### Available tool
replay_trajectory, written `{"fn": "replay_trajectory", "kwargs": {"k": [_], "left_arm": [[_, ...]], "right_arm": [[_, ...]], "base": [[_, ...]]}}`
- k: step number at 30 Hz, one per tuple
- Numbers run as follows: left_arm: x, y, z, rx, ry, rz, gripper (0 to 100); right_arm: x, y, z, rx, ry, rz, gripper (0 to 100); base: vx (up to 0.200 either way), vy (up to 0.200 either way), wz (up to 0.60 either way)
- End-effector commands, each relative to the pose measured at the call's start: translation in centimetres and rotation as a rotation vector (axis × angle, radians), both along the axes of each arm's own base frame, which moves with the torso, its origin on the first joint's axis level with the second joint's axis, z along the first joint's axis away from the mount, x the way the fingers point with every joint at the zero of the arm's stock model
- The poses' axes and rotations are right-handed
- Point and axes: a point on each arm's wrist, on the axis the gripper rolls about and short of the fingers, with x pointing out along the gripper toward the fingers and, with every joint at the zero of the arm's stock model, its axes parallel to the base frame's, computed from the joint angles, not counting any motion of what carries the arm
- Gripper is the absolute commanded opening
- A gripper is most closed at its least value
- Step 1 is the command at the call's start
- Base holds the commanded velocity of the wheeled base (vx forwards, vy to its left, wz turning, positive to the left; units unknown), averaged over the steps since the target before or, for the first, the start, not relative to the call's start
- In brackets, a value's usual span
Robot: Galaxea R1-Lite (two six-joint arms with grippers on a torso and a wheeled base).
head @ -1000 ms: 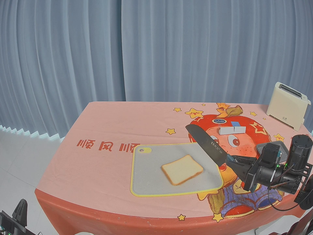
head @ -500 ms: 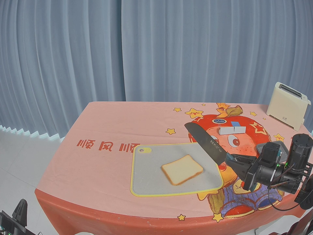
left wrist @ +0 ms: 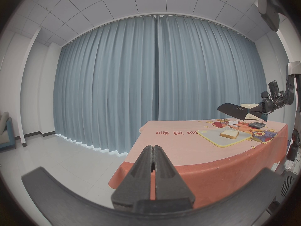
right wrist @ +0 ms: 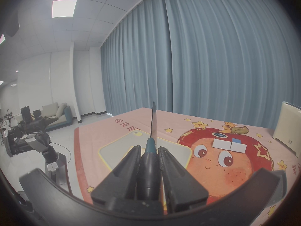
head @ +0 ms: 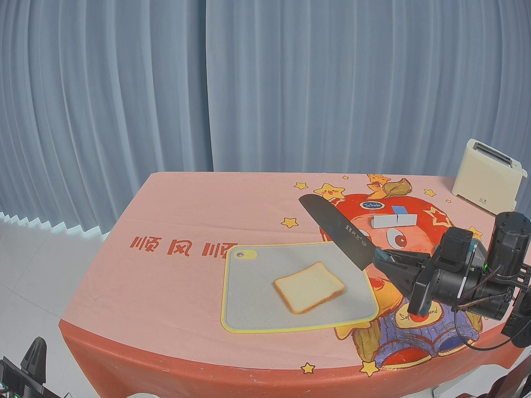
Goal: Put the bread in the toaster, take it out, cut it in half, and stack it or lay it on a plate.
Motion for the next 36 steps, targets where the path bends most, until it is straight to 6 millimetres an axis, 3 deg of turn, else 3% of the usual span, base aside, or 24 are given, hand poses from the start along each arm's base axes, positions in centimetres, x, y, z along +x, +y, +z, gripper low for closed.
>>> {"fn": "replay_trajectory", "kwargs": {"k": [1, 36], "left_arm": [[0.1, 0.0, -0.5, -0.001, 0.019, 0.000, 0], [0.1, 0.0, -0.4, -0.006, 0.007, -0.002, 0]], "right_arm": [[-0.9, 0.2, 0.6, 0.016, -0.024, 0.033, 0], [-1.6, 1.1, -0.6, -0.048, -0.004, 0.019, 0]], "base": [[0.000, 0.000, 0.00], [0.000, 0.000, 0.00]]}}
